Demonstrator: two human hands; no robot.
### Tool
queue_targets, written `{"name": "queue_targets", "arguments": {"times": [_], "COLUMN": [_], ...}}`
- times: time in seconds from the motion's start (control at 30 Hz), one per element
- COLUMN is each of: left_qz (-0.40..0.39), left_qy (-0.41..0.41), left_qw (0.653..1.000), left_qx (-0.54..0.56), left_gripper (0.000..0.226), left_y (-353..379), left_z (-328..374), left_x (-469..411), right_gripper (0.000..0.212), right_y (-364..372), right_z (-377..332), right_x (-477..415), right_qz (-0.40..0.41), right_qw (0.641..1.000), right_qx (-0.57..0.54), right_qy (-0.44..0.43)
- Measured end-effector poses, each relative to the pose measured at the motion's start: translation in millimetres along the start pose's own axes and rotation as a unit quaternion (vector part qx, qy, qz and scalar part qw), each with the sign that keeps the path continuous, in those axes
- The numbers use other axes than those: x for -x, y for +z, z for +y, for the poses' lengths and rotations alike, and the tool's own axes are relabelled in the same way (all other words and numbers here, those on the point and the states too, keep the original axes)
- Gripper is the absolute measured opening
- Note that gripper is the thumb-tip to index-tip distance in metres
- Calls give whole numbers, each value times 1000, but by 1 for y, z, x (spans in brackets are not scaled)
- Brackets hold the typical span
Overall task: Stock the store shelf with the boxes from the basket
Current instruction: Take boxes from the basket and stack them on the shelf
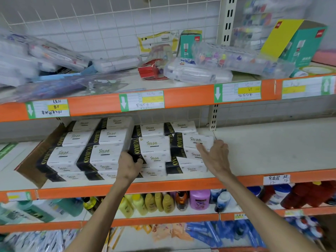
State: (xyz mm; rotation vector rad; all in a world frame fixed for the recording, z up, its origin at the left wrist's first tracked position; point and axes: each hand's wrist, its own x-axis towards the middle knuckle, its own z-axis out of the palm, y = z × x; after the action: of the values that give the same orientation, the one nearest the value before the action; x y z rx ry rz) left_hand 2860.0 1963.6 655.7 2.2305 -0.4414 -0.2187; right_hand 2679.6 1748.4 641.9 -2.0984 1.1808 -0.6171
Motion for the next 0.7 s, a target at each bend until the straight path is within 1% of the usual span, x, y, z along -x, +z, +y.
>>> {"name": "queue_targets", "arguments": {"times": [0.07, 0.13, 0.23, 0.3, 0.4, 0.5, 0.6, 0.7], "left_qz": [16, 16, 24, 46, 51, 52, 58, 92], "left_qy": [-4, 3, 72, 124, 148, 158, 156, 149], "left_qw": [1000, 999, 994, 981, 967, 943, 922, 920], "left_qx": [0, -30, -83, -141, -200, -287, -349, -352], "left_gripper": [28, 41, 69, 75, 74, 71, 59, 48], "left_y": [2, 6, 14, 20, 25, 25, 25, 28], "left_z": [1, -1, -7, -13, -15, -14, -10, -5], "left_x": [-1, 3, 20, 30, 36, 26, 8, -6], "right_gripper": [52, 46, 40, 39, 43, 53, 44, 42], "right_y": [-1, -3, -6, -6, -6, -7, -3, 2], "right_z": [1, 2, 1, 1, 5, 6, 7, 8], "right_x": [-2, -5, -10, -17, -26, -32, -37, -40], "right_qz": [-28, -47, -63, -84, -96, -95, -122, -115], "right_qw": [999, 998, 996, 994, 994, 989, 981, 981], "right_qx": [3, -7, -48, -49, -22, -1, 12, 10], "right_qy": [-39, -47, -47, -46, -53, -113, -149, -155]}}
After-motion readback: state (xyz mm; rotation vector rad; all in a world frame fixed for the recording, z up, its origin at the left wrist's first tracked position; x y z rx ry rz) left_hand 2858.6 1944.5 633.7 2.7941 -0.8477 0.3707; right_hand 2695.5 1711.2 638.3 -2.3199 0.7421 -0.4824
